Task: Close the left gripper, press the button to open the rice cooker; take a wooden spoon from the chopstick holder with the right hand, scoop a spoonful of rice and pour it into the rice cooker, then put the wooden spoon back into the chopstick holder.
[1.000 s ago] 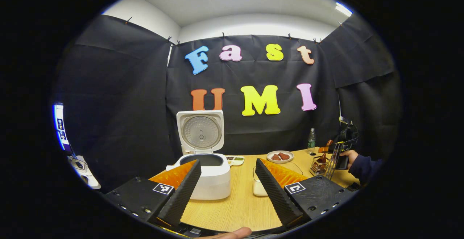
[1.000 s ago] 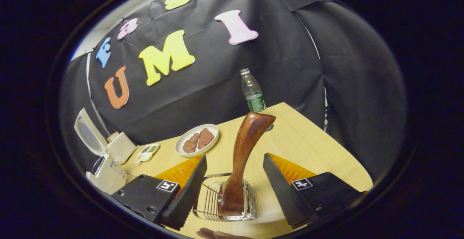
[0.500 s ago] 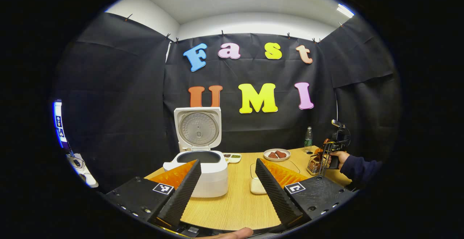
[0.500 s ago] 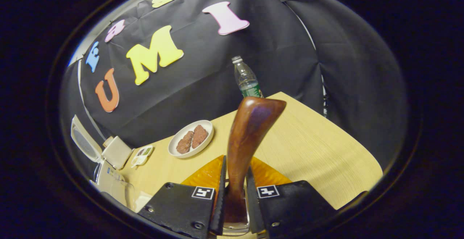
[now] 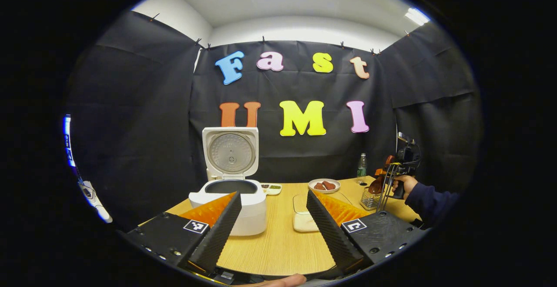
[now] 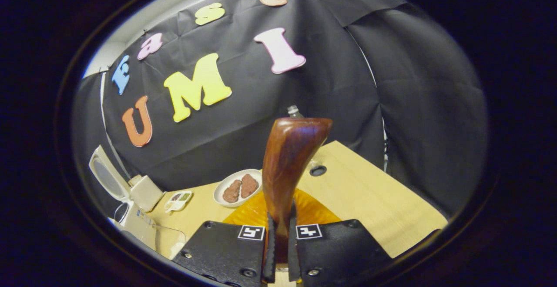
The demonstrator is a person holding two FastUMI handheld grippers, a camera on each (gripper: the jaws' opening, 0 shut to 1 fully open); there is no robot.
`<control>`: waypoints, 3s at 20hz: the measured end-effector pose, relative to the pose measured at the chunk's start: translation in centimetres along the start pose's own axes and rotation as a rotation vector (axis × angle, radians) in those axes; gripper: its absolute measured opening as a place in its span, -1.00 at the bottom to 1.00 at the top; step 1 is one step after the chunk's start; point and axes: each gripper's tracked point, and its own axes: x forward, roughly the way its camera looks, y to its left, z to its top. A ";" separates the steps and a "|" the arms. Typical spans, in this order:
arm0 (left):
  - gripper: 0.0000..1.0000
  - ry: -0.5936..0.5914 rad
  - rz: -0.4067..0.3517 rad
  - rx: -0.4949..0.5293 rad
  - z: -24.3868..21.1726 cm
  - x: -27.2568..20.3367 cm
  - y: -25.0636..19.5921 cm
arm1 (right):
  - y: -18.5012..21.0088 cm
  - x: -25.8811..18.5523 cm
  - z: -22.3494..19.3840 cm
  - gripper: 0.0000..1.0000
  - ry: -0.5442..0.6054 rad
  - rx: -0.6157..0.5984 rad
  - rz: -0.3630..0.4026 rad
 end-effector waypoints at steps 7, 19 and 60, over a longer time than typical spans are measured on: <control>0.91 0.002 0.013 -0.022 -0.3 -0.2 1.2 | 5.4 -3.9 3.5 -0.82 -0.107 -0.113 0.036; 0.90 0.020 0.065 -0.033 -1.1 -0.7 4.3 | 21.5 -6.9 -2.7 -0.77 -0.090 -0.265 0.245; 0.88 0.095 0.082 -0.023 -2.5 1.0 5.6 | 29.5 -2.8 -23.5 -0.78 0.524 -0.046 0.420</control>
